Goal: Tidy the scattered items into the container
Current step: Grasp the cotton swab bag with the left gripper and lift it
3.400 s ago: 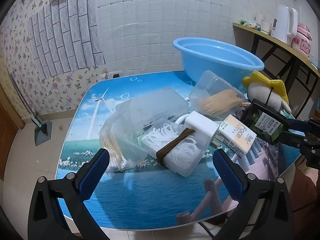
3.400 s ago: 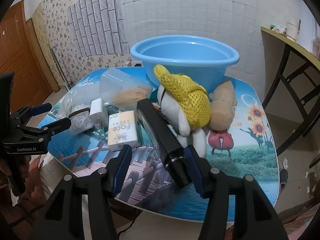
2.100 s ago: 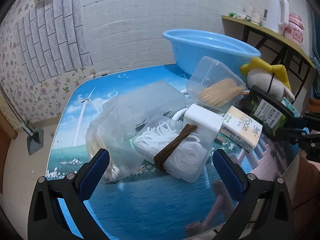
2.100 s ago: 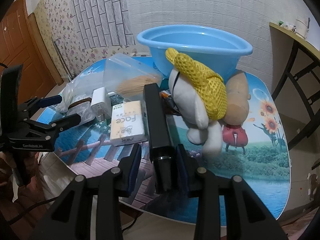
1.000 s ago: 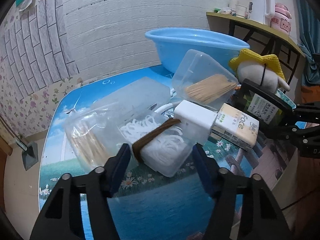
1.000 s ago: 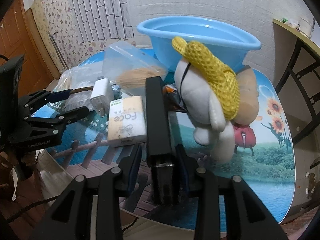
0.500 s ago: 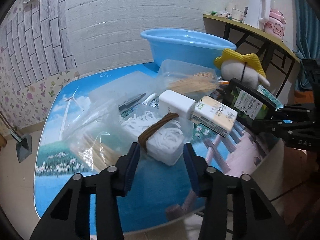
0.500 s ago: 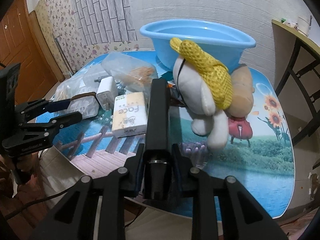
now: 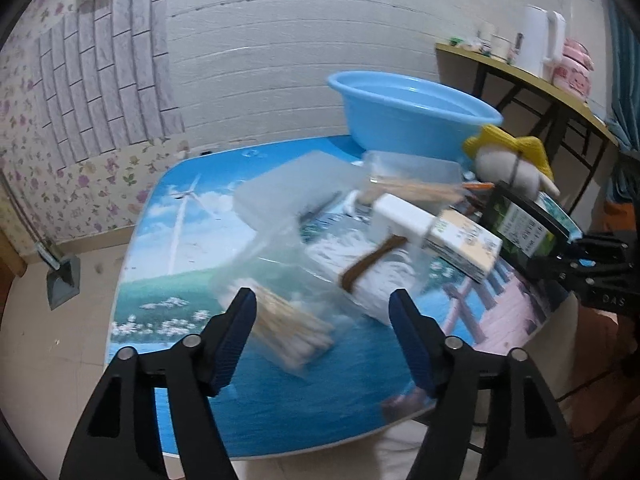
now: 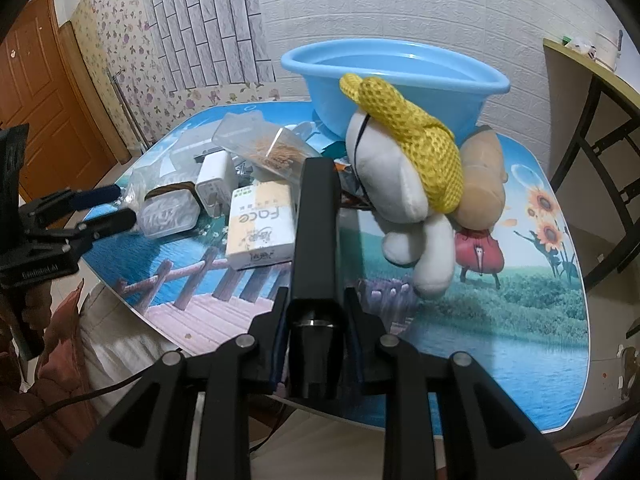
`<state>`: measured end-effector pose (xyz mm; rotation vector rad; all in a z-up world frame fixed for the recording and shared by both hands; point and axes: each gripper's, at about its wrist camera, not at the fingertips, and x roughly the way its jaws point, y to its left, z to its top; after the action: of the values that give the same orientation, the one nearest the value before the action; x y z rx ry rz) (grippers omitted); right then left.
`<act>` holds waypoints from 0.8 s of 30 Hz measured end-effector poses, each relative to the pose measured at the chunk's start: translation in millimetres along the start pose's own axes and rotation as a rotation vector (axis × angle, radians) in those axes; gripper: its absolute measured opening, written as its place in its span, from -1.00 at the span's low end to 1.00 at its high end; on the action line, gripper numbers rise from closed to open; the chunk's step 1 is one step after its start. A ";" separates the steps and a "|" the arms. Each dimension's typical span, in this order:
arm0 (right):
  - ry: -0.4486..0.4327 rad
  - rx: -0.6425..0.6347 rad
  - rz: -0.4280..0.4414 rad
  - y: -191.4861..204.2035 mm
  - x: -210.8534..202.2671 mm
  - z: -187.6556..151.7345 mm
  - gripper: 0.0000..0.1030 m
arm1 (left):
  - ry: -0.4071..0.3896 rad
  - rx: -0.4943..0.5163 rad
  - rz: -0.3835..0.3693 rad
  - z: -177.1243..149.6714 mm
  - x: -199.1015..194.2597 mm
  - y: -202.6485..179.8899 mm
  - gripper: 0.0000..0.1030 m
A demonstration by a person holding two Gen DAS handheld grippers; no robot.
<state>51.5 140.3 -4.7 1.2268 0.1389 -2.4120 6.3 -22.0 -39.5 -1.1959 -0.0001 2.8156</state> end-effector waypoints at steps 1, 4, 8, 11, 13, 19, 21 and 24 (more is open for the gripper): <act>0.000 0.000 0.000 -0.8 -0.5 -1.1 -0.52 | 0.001 -0.010 0.012 0.1 1.4 4.8 0.38; 0.000 0.000 0.000 -0.3 -0.3 -0.8 -0.51 | 0.009 -0.035 0.031 -1.0 6.0 14.9 0.41; 0.001 0.000 0.005 0.9 0.2 -0.9 -0.50 | 0.025 -0.042 0.040 -3.4 14.0 19.5 0.42; 0.005 0.001 0.002 2.0 2.0 0.7 -0.50 | 0.035 -0.034 0.038 -4.8 20.2 19.4 0.42; 0.014 0.006 0.000 0.8 4.8 0.0 -0.50 | 0.045 -0.032 0.035 -5.7 24.8 19.9 0.42; 0.036 0.012 -0.021 1.7 12.8 1.3 -0.50 | 0.059 -0.058 0.021 -7.1 33.5 26.4 0.49; 0.037 0.009 -0.029 2.9 14.7 2.9 -0.48 | 0.064 -0.067 0.017 -6.6 35.5 27.9 0.51; 0.037 -0.002 -0.041 5.7 17.0 4.7 -0.43 | 0.061 -0.069 0.017 -6.0 36.8 28.8 0.55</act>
<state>41.6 128.3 -14.8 1.2803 0.1793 -2.4235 -17.0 -48.0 -71.1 -1.3024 -0.0836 2.8141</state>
